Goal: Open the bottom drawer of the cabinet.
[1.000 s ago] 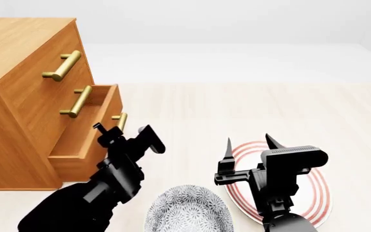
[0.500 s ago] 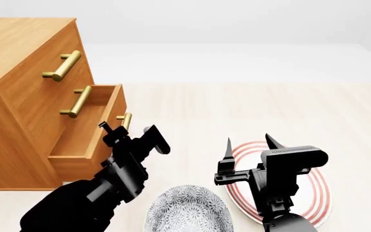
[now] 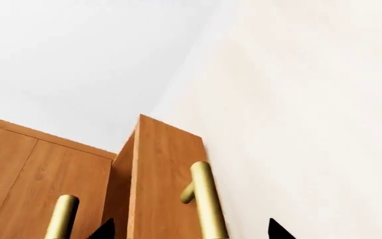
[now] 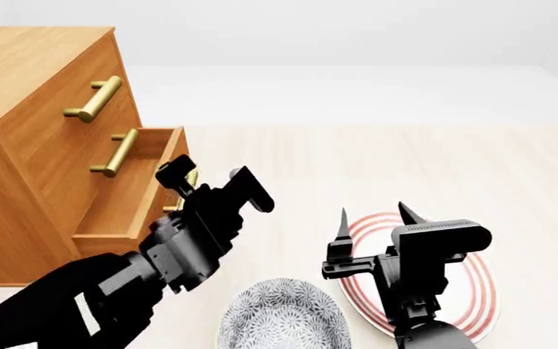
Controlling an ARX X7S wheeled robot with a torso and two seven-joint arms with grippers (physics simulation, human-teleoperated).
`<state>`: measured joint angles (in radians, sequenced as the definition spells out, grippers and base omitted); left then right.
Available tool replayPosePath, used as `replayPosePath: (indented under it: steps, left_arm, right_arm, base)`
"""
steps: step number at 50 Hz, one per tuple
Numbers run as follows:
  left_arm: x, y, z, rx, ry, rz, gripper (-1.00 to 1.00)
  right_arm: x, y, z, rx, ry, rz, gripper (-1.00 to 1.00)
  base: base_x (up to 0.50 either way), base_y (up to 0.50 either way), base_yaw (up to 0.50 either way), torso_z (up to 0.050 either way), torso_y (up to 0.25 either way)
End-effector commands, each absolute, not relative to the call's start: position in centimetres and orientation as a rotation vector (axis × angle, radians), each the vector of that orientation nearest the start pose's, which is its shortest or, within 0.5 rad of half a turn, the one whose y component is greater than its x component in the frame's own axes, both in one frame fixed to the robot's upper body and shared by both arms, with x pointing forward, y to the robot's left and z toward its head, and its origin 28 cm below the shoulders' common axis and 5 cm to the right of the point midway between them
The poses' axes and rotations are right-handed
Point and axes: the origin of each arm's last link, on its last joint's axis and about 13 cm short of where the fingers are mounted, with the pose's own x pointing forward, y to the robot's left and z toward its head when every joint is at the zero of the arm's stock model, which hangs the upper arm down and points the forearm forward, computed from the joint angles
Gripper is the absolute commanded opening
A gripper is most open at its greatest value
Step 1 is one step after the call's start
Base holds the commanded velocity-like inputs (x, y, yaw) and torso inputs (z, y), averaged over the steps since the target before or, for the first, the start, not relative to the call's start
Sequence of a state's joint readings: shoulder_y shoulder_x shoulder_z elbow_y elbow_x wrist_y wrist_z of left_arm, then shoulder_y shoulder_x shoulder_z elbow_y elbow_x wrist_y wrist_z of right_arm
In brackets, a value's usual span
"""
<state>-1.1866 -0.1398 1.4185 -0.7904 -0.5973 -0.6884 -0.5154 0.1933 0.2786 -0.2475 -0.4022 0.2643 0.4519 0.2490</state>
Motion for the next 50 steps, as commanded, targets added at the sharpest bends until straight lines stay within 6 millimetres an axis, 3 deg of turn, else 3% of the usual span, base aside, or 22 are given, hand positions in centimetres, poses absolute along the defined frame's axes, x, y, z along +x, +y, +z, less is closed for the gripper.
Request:
replayPosePath:
  steps: [1,6,11,27,39,50]
  left_arm:
    - [35.4,17.9,18.2,0.800,0.198,0.077,1.00]
    - [34.1,18.7,22.0,0.577,0.170,0.045,1.00]
    - [33.1,19.5,23.2,0.412,0.217,0.032,1.00]
    - [31.6,20.7,22.4,0.226,0.374,0.005,1.00]
    - [30.1,21.2,20.7,0.220,0.485,0.036,1.00]
    - [31.0,21.4,19.4,0.206,0.562,0.057,1.00]
  right_arm:
    - [23.3,-9.5,10.0,-0.066,-0.070,0.087,1.00]
    - [23.3,-9.5,10.1,-0.062,-0.072,0.084,1.00]
    - [23.4,-9.6,10.2,-0.061,-0.073,0.084,1.00]
    - [23.5,-9.6,10.1,-0.058,-0.073,0.083,1.00]
    - [23.5,-9.6,10.1,-0.055,-0.074,0.082,1.00]
    - [23.5,-9.5,10.2,-0.055,-0.076,0.086,1.00]
  base:
    - [0.00,0.00,0.00,0.000,0.000]
    - [0.00,0.00,0.00,0.000,0.000]
    - [0.00,0.00,0.00,0.000,0.000]
    - [0.00,0.00,0.00,0.000,0.000]
    - [0.00,0.00,0.00,0.000,0.000]
    - [0.00,0.00,0.00,0.000,0.000]
